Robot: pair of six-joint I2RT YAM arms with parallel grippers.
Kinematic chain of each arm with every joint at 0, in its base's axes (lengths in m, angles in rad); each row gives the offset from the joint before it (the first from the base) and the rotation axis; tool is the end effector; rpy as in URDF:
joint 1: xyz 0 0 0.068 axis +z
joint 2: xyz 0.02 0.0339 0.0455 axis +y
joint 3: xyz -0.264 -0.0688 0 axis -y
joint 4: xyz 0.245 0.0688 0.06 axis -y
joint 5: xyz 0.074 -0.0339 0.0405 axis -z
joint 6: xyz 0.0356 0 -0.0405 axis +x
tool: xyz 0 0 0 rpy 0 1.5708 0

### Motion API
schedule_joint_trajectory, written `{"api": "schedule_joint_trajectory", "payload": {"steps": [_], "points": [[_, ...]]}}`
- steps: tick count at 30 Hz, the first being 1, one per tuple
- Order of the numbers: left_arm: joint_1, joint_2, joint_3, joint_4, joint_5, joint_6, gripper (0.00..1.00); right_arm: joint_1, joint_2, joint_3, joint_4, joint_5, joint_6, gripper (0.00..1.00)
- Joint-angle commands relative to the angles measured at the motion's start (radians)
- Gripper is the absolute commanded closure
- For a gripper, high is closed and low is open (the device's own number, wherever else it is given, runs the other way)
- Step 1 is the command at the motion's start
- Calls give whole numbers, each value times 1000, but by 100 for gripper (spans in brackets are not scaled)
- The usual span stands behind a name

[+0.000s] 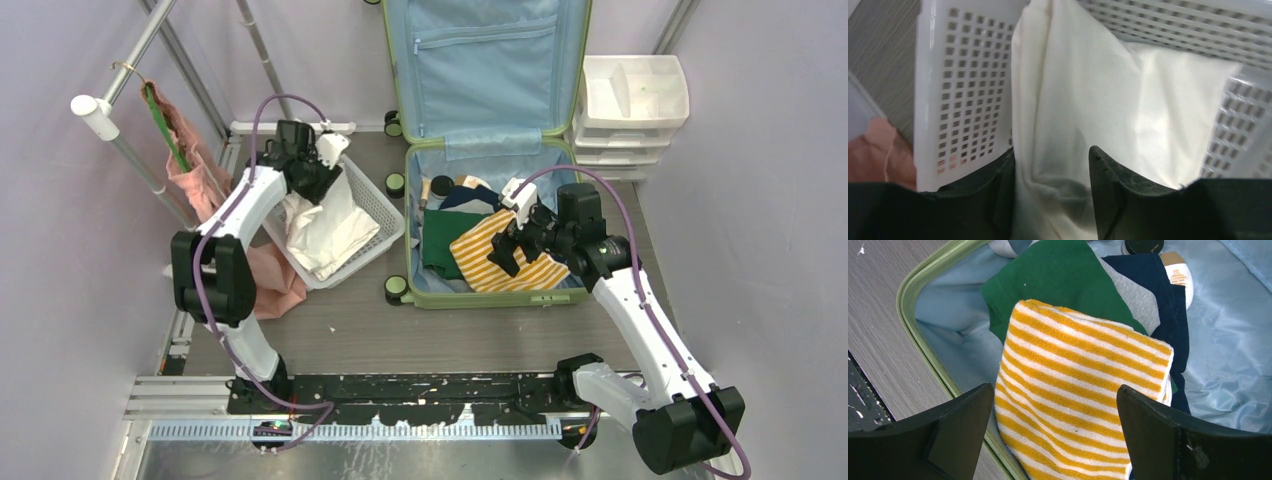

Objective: Open, take out, and arrange the luggage
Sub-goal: Place the clothes in the bin.

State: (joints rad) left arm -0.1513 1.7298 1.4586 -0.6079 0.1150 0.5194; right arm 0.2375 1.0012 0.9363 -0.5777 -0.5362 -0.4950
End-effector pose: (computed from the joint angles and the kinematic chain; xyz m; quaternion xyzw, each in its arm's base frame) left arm 0.3787 -0.0619 0.2821 0.3275 0.8805 0.0088 0.3426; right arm 0.1996 0.0670 0.3171 -0.4195 0.7626 0.1795 0.4585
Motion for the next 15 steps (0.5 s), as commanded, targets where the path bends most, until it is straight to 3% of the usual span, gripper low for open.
{"api": "schedule_joint_trajectory", "payload": {"steps": [1,4,7,10,15], "points": [[15,105,190,-15,-278,-142,42,-3,-3,7,30,-13,-11,2],[12,187,433,-220,-411,-276,24,-3,1,7,29,-13,-13,1],[-7,180,539,-290,-425,-331,20,-3,5,7,27,-9,-13,1],[-40,87,478,-256,-336,-346,22,-3,6,6,28,-4,-14,1],[-56,-119,259,-169,21,-507,36,-3,11,3,24,-4,-24,0]]}}
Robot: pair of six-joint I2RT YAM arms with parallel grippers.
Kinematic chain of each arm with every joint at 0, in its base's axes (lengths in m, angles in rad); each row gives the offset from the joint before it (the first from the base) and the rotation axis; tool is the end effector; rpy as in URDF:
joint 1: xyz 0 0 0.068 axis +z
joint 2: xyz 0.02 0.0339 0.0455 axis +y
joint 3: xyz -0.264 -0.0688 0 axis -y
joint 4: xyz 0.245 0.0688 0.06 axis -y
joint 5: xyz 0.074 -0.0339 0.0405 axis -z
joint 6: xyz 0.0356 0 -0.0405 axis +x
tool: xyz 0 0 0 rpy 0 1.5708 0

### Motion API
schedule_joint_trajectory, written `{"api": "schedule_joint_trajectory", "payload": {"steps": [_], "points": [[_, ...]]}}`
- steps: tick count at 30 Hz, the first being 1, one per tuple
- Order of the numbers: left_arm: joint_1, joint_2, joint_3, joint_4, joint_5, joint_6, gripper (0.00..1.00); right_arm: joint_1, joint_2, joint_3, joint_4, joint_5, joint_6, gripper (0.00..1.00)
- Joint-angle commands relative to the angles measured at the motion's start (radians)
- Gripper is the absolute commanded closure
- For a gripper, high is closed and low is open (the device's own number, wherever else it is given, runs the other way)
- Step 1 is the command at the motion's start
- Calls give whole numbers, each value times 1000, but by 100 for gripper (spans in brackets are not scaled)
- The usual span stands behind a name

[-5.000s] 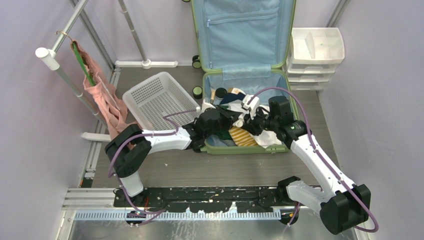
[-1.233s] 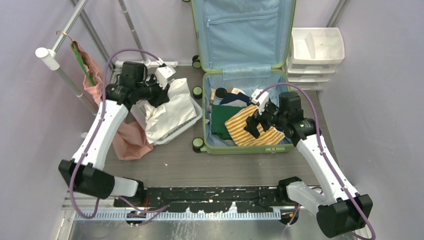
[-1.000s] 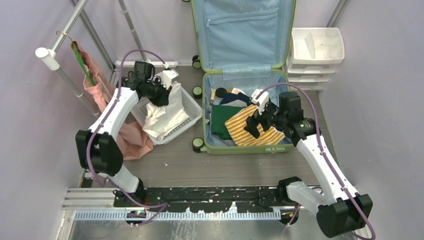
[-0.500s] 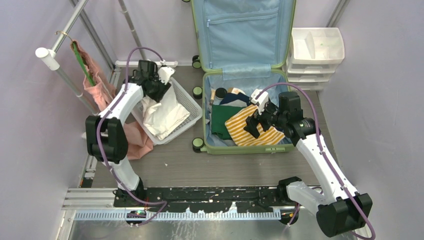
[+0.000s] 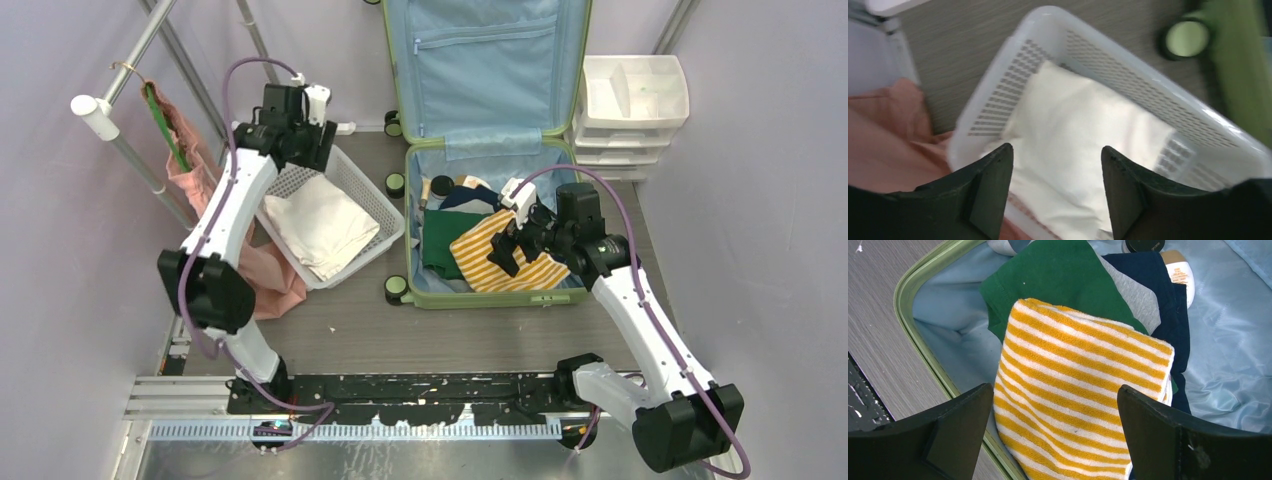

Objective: Open, take out, and arrange the luggage
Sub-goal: Place the clothes in the bin, then pick up the clothes from the luggage.

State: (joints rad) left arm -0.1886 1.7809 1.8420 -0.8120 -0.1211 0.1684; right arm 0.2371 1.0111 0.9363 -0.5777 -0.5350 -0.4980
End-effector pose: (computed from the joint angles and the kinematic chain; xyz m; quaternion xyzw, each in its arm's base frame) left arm 0.3897 -0.0700 0.3719 0.1388 0.9052 0.0515 0.3984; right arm 0.2016 0.0674 0.3152 -0.4200 0.7647 0.1793 0.4546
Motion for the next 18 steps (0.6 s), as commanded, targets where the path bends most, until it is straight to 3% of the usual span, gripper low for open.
{"api": "schedule_joint_trajectory", "payload": {"steps": [1,4,10,18], "points": [[-23,-201,-172,46,299,-212,39,-3,3,1,24,-9,-23,0],[-57,-291,-315,59,318,-326,44,-3,6,-2,22,-23,-28,0],[-147,-461,-596,69,272,-411,55,-3,11,-7,18,-32,-44,0],[-166,-739,-823,196,424,-446,53,-17,29,-11,16,-47,-51,0]]}}
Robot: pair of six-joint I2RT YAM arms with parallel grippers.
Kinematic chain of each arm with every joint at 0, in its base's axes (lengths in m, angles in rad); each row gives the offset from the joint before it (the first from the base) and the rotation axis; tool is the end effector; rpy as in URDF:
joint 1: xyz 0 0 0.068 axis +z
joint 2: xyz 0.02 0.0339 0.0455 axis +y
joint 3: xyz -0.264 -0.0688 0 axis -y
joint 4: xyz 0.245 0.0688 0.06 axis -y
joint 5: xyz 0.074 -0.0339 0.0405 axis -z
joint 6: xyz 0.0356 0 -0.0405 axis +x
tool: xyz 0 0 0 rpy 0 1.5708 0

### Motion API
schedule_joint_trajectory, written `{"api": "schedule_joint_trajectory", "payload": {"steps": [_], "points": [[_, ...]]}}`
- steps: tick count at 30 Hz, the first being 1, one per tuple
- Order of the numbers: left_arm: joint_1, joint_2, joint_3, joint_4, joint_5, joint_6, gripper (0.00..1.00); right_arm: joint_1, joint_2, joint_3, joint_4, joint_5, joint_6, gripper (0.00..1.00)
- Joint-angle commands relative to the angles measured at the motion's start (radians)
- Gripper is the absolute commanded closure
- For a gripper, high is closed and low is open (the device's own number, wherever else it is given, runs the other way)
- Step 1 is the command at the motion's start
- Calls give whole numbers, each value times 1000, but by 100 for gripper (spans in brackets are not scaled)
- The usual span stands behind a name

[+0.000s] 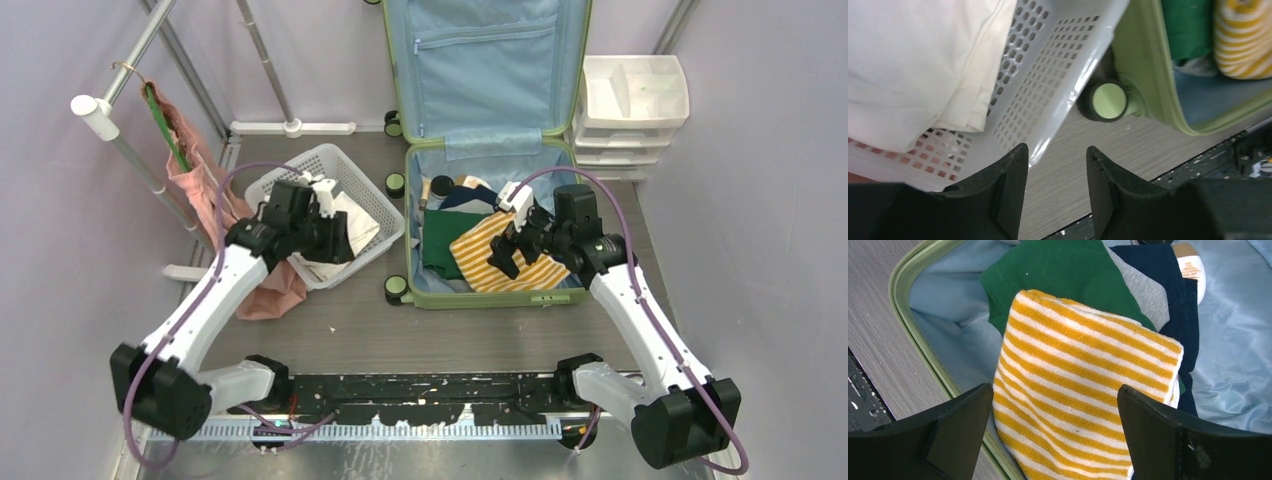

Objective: Open, take out, and arrange the luggage
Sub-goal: Pick up the clothes from the luggage.

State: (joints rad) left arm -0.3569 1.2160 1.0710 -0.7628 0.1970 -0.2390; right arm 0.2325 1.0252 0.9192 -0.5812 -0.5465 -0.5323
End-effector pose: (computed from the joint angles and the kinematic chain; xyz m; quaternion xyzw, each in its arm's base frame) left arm 0.2285 -0.0926 0.2992 0.0874 0.9375 -0.1840 0.2823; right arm 0.2037 0.0672 0.3067 -0.4319 0.7645 0.1797 0.4435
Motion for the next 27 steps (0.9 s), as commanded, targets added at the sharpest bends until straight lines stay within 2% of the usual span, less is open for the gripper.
{"api": "schedule_joint_trajectory", "payload": {"steps": [1,2,6,7,10,13,18,23,27], "points": [[3,-214,-82,190,124,-41,51,-13,25,9,18,-49,-14,0],[3,-256,-118,233,135,-60,47,-14,38,12,16,-65,-8,0],[4,-395,-241,358,138,-214,6,-14,97,13,42,-171,71,0],[4,-429,-279,403,147,-275,1,-15,114,25,25,-207,69,0],[4,-528,-419,572,207,-489,3,0,163,75,-21,-264,91,0],[2,-616,-503,644,219,-624,8,84,193,98,28,-49,196,0],[-48,-688,-569,659,201,-732,15,175,226,75,51,147,212,0],[-245,-687,-630,790,27,-782,17,239,245,51,111,294,210,0],[-462,-587,-591,845,-153,-712,18,298,304,55,139,402,219,3]]}}
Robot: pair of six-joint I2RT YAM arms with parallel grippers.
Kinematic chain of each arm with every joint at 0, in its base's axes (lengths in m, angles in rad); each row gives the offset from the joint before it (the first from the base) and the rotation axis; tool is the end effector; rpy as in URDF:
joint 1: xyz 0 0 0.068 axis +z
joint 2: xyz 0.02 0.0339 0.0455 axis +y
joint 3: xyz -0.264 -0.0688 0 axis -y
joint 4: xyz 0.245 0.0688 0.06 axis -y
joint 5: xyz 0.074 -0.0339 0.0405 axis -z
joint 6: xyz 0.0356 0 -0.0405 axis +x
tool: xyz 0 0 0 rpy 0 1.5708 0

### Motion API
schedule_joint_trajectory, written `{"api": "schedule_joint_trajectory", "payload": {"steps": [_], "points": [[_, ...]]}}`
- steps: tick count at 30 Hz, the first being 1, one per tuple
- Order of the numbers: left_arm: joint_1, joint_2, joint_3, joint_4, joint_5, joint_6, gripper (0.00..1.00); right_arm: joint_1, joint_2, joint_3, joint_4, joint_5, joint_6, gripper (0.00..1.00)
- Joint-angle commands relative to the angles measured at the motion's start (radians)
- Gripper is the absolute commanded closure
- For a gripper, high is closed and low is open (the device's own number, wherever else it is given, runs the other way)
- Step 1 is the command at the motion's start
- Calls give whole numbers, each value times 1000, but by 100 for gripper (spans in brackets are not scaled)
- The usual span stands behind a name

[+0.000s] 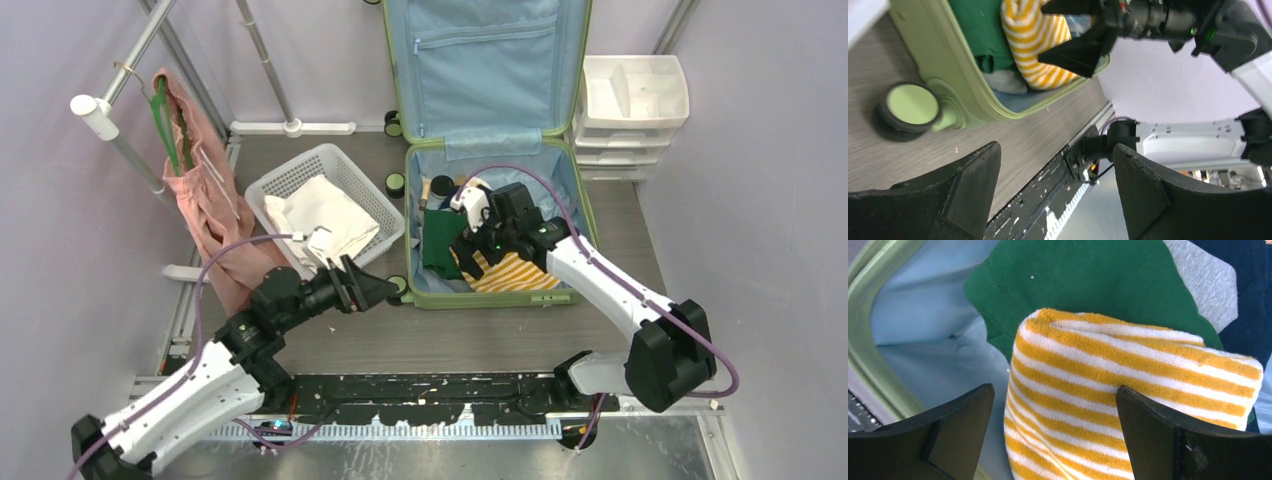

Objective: Open, take out, and arrange the luggage
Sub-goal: Pick up the clothes from the luggage.

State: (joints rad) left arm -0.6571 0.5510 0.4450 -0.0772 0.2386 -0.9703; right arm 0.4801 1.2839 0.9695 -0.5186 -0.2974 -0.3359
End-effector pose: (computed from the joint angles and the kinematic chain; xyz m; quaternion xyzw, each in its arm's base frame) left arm 0.1151 -0.0994 0.2657 -0.0439 0.7659 -0.5243 0.3696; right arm 0.2342 0.1337 0.2681 -0.4150 0.8255 0.1635 0.3457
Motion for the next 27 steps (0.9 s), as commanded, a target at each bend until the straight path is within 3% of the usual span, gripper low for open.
{"api": "schedule_joint_trajectory", "payload": {"steps": [1,5,9,13,17,21,27], "points": [[-204,110,55,161,-240,42,18,62,63,10,78,178,27,4],[-315,203,90,201,-375,83,18,94,117,29,83,261,39,16],[-373,292,66,339,-440,56,18,95,147,34,80,280,44,32],[-439,403,87,429,-514,55,19,89,168,50,69,226,68,58],[-466,505,127,482,-546,73,18,56,148,72,36,111,87,77],[-469,575,146,538,-568,71,18,-32,79,68,17,-105,112,84],[-468,650,168,615,-614,65,18,-96,67,74,-1,-289,135,79]]}}
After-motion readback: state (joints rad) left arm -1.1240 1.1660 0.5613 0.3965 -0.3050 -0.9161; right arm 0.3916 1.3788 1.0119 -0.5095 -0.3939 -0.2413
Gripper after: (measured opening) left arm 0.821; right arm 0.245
